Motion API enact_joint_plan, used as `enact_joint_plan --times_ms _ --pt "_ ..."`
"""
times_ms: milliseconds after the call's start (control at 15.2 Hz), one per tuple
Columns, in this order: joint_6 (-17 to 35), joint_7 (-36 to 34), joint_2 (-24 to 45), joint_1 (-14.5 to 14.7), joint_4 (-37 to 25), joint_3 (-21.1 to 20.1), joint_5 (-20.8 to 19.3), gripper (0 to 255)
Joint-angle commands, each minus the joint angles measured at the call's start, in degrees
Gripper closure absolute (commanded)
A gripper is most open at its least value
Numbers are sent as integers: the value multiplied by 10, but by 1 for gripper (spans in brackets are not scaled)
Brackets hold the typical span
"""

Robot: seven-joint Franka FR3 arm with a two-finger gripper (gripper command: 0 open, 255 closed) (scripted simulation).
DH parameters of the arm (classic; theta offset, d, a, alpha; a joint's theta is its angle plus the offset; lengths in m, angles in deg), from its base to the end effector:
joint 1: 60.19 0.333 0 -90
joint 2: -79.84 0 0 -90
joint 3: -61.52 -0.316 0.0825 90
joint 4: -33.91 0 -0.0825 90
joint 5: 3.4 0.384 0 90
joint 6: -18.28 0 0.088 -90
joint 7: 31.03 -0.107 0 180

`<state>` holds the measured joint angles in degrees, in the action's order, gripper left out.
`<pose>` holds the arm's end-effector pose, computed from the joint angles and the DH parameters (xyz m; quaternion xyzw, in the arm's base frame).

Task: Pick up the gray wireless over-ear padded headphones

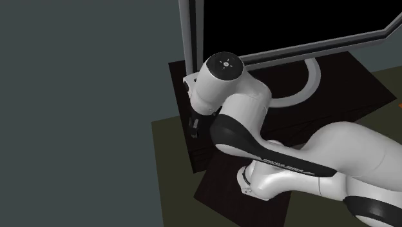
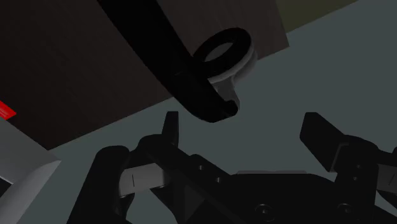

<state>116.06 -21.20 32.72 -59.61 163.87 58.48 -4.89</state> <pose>0.3073 0.0244 0.6572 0.9849 0.1103 0.1273 0.0403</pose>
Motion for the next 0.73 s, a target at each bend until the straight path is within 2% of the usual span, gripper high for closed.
enact_joint_plan --times_ms 0,264,528,660 --pt "0 0 0 0 0 0 0 0" --pt "-94 167 -13 43 -31 82 -17 0" --pt "-191 335 6 85 -93 162 -48 0" --pt "-191 347 4 88 -88 168 -52 0"
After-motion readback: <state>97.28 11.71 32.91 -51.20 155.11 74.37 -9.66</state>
